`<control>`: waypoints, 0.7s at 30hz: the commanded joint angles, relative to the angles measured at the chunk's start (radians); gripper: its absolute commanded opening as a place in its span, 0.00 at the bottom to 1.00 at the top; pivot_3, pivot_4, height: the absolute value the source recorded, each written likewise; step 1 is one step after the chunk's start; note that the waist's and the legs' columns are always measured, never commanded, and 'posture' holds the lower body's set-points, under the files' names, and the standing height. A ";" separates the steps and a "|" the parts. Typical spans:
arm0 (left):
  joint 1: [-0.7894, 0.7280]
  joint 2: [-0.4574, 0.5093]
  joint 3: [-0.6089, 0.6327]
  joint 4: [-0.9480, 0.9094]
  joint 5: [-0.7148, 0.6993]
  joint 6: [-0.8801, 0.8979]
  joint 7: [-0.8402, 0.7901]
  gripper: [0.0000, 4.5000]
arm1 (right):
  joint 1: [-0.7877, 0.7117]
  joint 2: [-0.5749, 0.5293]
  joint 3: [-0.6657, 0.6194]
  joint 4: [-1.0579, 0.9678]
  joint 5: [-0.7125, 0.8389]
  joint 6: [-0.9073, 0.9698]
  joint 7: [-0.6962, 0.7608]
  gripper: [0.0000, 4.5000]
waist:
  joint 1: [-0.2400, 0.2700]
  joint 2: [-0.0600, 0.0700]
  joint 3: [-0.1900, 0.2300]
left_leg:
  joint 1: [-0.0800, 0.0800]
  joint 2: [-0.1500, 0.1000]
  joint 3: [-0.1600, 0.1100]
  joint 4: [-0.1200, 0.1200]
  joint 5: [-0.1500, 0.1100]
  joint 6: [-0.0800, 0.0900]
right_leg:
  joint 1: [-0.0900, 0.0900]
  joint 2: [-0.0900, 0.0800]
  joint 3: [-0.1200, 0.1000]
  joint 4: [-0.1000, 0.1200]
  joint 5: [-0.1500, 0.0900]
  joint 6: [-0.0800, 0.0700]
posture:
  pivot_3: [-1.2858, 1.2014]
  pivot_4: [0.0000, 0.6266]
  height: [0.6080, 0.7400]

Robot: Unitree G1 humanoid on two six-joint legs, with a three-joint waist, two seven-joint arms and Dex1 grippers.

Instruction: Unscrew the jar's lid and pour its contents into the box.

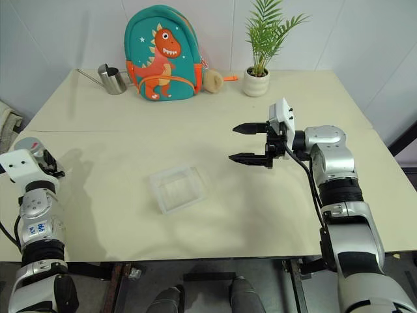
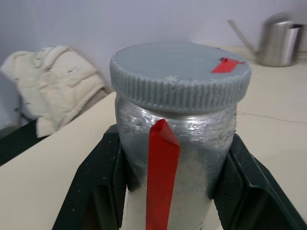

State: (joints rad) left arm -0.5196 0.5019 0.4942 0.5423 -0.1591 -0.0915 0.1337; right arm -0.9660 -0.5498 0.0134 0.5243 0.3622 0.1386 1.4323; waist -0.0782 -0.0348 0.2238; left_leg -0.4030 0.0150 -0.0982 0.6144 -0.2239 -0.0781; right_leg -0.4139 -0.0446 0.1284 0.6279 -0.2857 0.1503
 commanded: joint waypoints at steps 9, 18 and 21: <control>0.041 -0.035 -0.214 -0.525 -0.200 0.352 -0.368 0.43 | 0.221 -0.056 -0.110 -0.599 0.123 0.258 -0.273 1.00 | 0.021 0.000 0.000 | -0.001 0.000 0.000 -0.001 0.000 -0.001 | 0.000 0.000 0.000 -0.001 0.000 0.000 | 0.52 0.24 1.00; -0.040 0.030 -0.336 -0.586 -0.319 0.454 -0.749 0.43 | 0.378 -0.007 -0.155 -0.947 0.177 0.422 -0.594 1.00 | 0.022 0.000 0.000 | 0.000 0.000 0.000 -0.001 0.002 -0.002 | 0.000 0.000 0.000 -0.001 0.000 -0.001 | 0.52 0.24 1.00; -0.077 0.060 -0.385 -0.591 -0.336 0.471 -0.880 0.43 | 0.402 0.032 -0.148 -1.060 0.194 0.504 -0.736 1.00 | 0.022 0.000 0.000 | 0.000 0.000 0.000 -0.001 0.002 -0.002 | 0.000 0.001 0.000 -0.001 0.000 -0.002 | 0.52 0.24 1.00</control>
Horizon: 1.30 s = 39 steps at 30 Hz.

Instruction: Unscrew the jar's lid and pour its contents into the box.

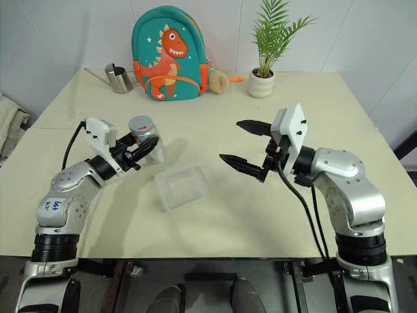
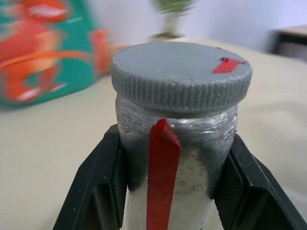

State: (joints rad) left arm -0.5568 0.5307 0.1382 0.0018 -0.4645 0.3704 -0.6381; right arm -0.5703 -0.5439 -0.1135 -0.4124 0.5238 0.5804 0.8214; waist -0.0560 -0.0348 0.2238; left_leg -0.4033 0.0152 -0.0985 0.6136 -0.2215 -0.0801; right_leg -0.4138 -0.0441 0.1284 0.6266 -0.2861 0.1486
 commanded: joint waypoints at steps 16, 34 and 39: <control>-0.150 0.009 -0.100 0.019 -0.067 -0.053 -0.468 0.43 | -0.150 0.334 0.156 -0.318 0.037 0.412 -0.683 1.00 | 0.000 0.000 0.000 | 0.000 0.001 -0.001 -0.003 0.000 0.000 | -0.001 0.000 -0.001 -0.001 -0.001 -0.002 | 0.52 0.24 1.00; -0.191 -0.012 -0.107 0.072 -0.053 -0.002 -0.490 0.43 | -0.112 0.362 0.265 -0.307 0.009 0.428 -0.708 1.00 | -0.001 0.000 0.000 | -0.002 0.001 -0.001 -0.004 0.000 0.001 | -0.003 0.000 -0.001 -0.001 -0.001 -0.002 | 0.52 0.24 1.00; -0.196 -0.014 -0.108 0.066 -0.054 0.002 -0.487 0.43 | -0.111 0.374 0.269 -0.287 0.002 0.400 -0.691 1.00 | -0.003 0.000 0.000 | -0.002 0.001 -0.001 -0.004 0.000 0.001 | -0.003 0.000 -0.001 -0.001 -0.001 -0.002 | 0.52 0.24 1.00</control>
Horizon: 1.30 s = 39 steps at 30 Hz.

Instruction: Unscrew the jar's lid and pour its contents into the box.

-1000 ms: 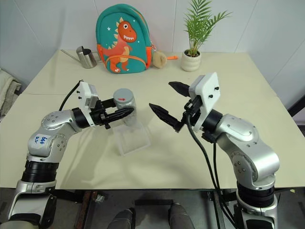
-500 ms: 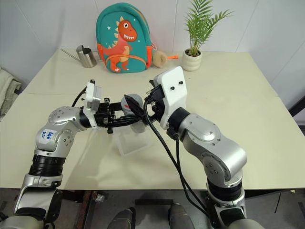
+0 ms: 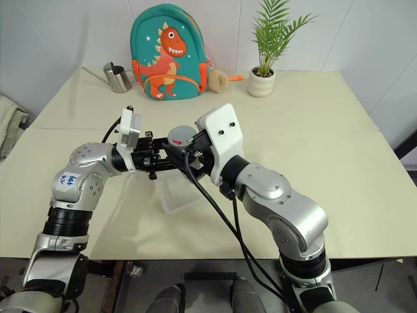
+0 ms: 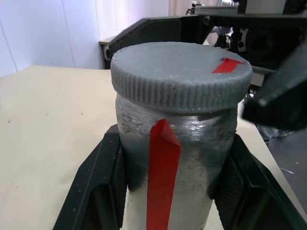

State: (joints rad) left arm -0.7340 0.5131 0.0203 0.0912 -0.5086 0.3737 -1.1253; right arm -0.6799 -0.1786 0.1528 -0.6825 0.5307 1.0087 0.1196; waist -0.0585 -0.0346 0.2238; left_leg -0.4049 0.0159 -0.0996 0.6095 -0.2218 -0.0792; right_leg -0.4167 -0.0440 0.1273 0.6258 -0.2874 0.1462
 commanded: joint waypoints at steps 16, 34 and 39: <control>-0.019 0.002 0.006 -0.028 0.002 -0.012 0.001 0.43 | -0.015 0.006 0.018 0.003 -0.028 -0.053 0.045 0.71 | 0.000 0.000 0.000 | 0.000 0.000 0.000 -0.002 0.000 0.000 | 0.000 0.000 0.000 -0.002 0.000 0.000 | 0.52 0.24 1.00; 0.016 0.066 0.010 -0.061 -0.029 0.008 -0.098 0.43 | -0.056 -0.055 -0.039 -0.006 0.112 -0.073 0.265 0.57 | 0.001 0.000 0.000 | 0.000 0.000 0.000 -0.007 0.000 0.000 | -0.001 0.000 -0.001 -0.004 0.000 -0.001 | 0.52 0.24 1.00; 0.005 0.074 0.022 -0.023 -0.039 -0.014 -0.158 0.43 | -0.079 -0.133 -0.054 0.006 0.184 -0.104 0.423 0.57 | 0.000 0.000 0.000 | 0.000 0.000 0.000 -0.007 0.000 0.000 | -0.001 0.000 -0.001 -0.005 0.000 -0.001 | 0.52 0.24 1.00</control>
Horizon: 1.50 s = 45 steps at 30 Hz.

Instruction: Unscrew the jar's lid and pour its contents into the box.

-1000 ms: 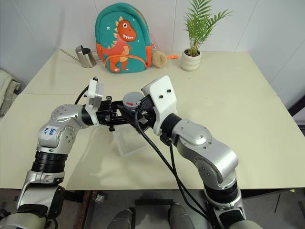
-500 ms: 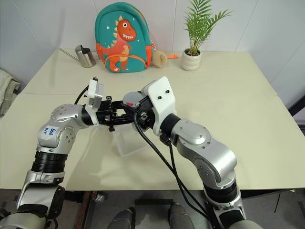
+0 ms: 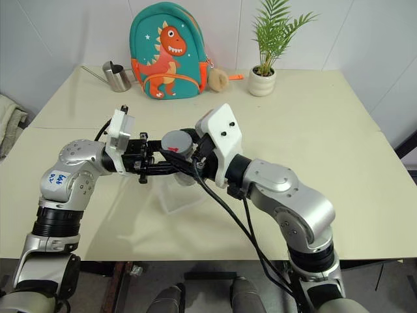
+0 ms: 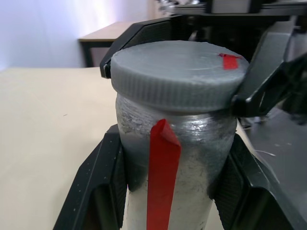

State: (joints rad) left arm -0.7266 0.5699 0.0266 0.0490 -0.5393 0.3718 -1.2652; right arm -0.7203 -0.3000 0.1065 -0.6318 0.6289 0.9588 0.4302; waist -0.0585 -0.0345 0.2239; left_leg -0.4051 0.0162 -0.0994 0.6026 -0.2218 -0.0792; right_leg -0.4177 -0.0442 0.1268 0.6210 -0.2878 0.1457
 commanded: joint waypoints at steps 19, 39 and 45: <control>-0.111 0.026 -0.024 0.191 0.000 -0.064 -0.196 0.43 | -0.099 -0.063 0.019 0.075 0.108 -0.161 0.327 0.57 | 0.000 0.000 0.000 | -0.001 0.000 0.000 -0.001 0.000 0.000 | -0.001 0.000 -0.001 0.000 -0.001 0.000 | 0.52 0.24 1.00; -0.089 0.046 -0.021 0.122 -0.023 -0.034 -0.231 0.43 | -0.131 -0.075 0.024 0.141 0.030 -0.202 0.271 0.99 | 0.001 0.000 0.000 | -0.001 0.000 -0.001 0.000 0.000 0.000 | -0.001 0.000 -0.001 0.001 -0.001 0.000 | 0.52 0.24 1.00; -0.083 0.033 -0.021 0.116 -0.010 -0.075 -0.219 0.43 | -0.139 -0.050 0.038 0.159 0.021 -0.197 0.264 0.99 | 0.000 0.000 0.000 | -0.001 0.000 -0.001 -0.001 0.000 0.000 | -0.002 0.000 -0.001 0.002 -0.001 -0.001 | 0.52 0.24 1.00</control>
State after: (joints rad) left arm -0.8133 0.6023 -0.0112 0.2039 -0.5500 0.3203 -1.4865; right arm -0.8418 -0.3587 0.1499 -0.4609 0.6474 0.7830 0.7022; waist -0.0589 -0.0344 0.2239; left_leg -0.4060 0.0167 -0.1000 0.6021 -0.2218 -0.0793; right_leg -0.4193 -0.0441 0.1253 0.6227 -0.2886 0.1451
